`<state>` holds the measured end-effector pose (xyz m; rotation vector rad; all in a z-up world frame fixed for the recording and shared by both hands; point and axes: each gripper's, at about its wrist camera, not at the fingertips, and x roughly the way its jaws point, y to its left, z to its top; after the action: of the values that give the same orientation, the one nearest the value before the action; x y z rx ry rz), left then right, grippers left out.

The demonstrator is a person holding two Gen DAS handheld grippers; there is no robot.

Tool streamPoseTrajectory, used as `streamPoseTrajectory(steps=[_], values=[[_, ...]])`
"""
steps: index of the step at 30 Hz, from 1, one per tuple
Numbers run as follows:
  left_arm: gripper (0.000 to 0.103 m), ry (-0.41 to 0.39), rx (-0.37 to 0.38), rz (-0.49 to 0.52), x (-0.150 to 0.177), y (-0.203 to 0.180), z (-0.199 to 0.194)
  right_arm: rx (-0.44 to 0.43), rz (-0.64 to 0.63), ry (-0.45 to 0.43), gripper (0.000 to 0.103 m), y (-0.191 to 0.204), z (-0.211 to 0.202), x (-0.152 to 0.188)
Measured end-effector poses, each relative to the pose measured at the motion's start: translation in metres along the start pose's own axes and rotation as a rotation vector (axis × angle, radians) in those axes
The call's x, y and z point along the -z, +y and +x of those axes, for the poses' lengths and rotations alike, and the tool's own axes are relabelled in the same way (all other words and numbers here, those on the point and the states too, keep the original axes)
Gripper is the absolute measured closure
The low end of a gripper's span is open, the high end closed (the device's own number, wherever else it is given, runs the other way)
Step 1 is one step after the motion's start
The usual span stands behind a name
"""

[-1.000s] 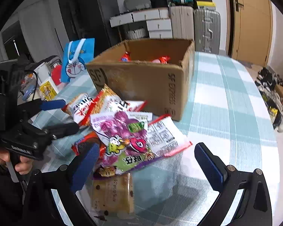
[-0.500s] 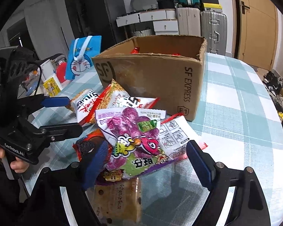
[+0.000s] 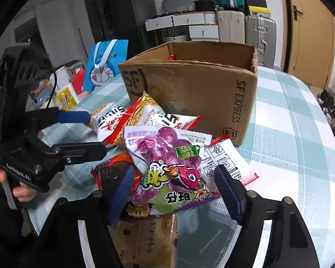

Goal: Organize snacks
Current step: 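Grasp purple candy bag with the right tool and lift it, then grasp red cookie pack with left tool while right tool holds purple candy bag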

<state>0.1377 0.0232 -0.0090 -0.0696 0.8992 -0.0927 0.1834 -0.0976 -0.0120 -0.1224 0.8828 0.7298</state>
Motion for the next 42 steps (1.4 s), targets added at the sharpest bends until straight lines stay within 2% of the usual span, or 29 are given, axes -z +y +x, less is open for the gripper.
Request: streamPoseTrajectory(steps=[8,12,17,21,25,27,30,34,37,38,42], values=[[0.001,0.001,-0.005,-0.013,0.0,0.003,0.002,0.009,0.015,0.003,0.029,0.0,0.006,-0.003],[0.001,0.004,-0.005,-0.016,-0.001,0.004,0.002,0.001,0.004,0.009,0.042,0.004,0.008,-0.001],[0.001,0.001,-0.004,-0.017,-0.001,0.004,0.001,-0.024,0.033,-0.009,0.049,0.0,0.003,-0.001],[0.001,-0.003,0.003,-0.016,-0.001,0.002,-0.003,-0.072,0.064,-0.066,0.056,-0.006,-0.015,-0.004],[0.001,-0.003,0.019,-0.003,0.0,-0.004,-0.005,-0.112,0.105,-0.125,0.056,-0.017,-0.037,-0.008],[0.001,0.009,0.031,0.02,0.002,-0.01,-0.004,-0.088,0.105,-0.152,0.056,-0.02,-0.045,-0.01],[0.001,0.024,0.042,0.058,0.005,-0.021,-0.002,-0.097,0.121,-0.185,0.056,-0.025,-0.055,-0.013],[0.001,0.053,0.069,0.077,0.01,-0.031,0.004,-0.175,0.173,-0.213,0.056,-0.032,-0.063,-0.016],[0.001,0.079,0.092,0.08,0.013,-0.035,0.011,-0.135,0.149,-0.221,0.056,-0.03,-0.067,-0.017],[0.002,0.085,0.106,0.079,0.014,-0.036,0.013,-0.134,0.147,-0.219,0.056,-0.028,-0.066,-0.016],[0.021,0.128,0.125,0.077,0.017,-0.039,0.021,-0.14,0.174,-0.208,0.056,-0.032,-0.063,-0.014]])
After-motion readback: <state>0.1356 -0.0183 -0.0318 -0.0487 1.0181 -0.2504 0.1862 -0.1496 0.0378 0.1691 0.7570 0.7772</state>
